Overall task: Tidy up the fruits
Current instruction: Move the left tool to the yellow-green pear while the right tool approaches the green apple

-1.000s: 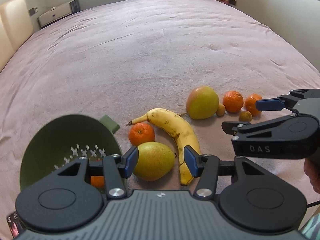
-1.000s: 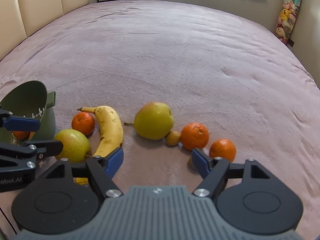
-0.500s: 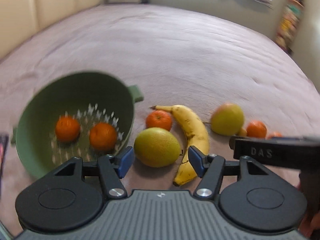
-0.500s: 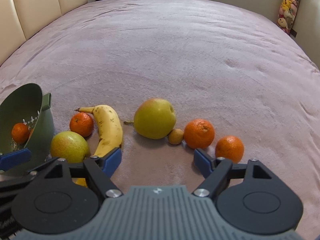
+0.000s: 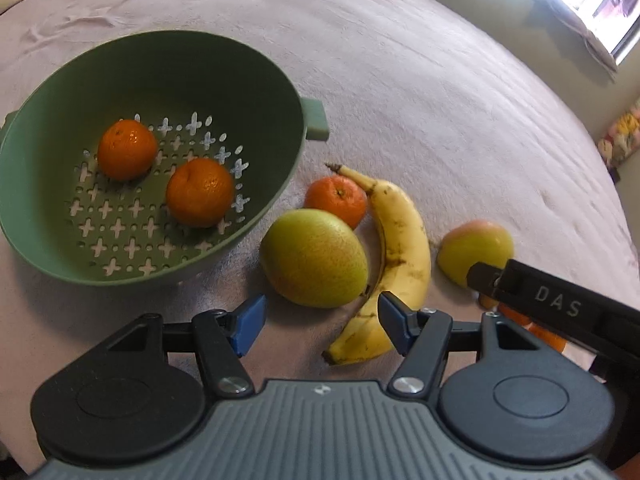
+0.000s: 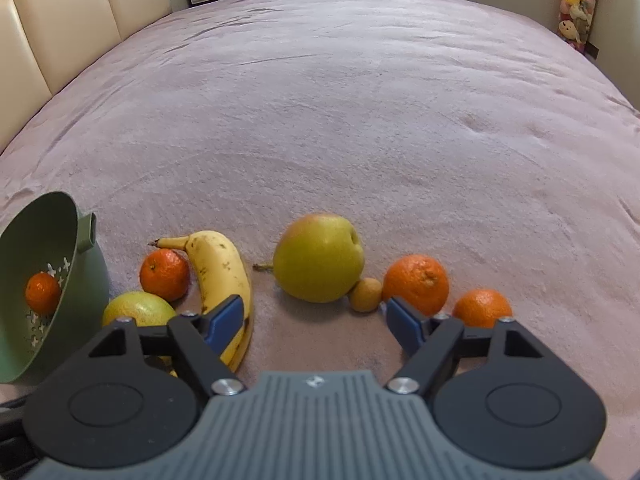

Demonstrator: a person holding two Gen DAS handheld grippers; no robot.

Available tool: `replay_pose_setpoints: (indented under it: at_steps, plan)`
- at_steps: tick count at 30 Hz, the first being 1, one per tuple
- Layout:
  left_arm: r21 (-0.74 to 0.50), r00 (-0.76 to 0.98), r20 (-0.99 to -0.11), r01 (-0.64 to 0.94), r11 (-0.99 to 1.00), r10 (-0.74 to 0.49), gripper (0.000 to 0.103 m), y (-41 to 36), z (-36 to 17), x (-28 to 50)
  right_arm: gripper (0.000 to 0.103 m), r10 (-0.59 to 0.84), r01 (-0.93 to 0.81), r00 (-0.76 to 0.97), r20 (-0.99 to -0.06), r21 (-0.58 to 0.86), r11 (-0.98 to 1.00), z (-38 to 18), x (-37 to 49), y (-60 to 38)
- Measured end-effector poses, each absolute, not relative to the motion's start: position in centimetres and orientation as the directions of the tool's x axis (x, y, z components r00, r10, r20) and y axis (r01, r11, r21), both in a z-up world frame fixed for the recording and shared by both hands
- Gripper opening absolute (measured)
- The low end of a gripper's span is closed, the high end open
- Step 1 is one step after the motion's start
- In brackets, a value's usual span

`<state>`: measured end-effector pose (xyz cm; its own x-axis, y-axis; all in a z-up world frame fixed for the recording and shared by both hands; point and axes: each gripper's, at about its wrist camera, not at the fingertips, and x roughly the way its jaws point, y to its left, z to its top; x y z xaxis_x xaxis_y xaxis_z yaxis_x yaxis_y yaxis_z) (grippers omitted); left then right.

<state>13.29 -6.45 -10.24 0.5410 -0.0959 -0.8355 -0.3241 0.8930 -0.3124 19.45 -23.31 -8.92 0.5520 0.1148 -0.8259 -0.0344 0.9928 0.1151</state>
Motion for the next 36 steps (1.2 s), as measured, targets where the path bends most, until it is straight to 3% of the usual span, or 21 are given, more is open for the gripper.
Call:
replay_pose_setpoints:
  at_steps: [11, 29, 36]
  plan:
    - [-0.396, 0.523, -0.842, -0.438, 0.807, -0.129, 0.075, -5.0, -11.0, 15.1, 0.071, 0.204, 0.175, 0.521, -0.829, 0.337, 0.925, -11.0, 21.7, -24.8]
    - [-0.371, 0.427, -0.894, -0.531, 0.762, -0.138, 0.08, -4.6, -13.2, 18.4, 0.072, 0.165, 0.274, 0.562, -0.811, 0.371, 0.887, -12.1, 23.1, -24.8]
    - [-0.334, 0.379, -0.915, -0.519, 0.786, -0.139, 0.081, -4.9, -13.6, 20.1, 0.069, 0.096, 0.228, 0.581, -0.808, 0.275, 0.934, -11.9, 23.7, -23.5]
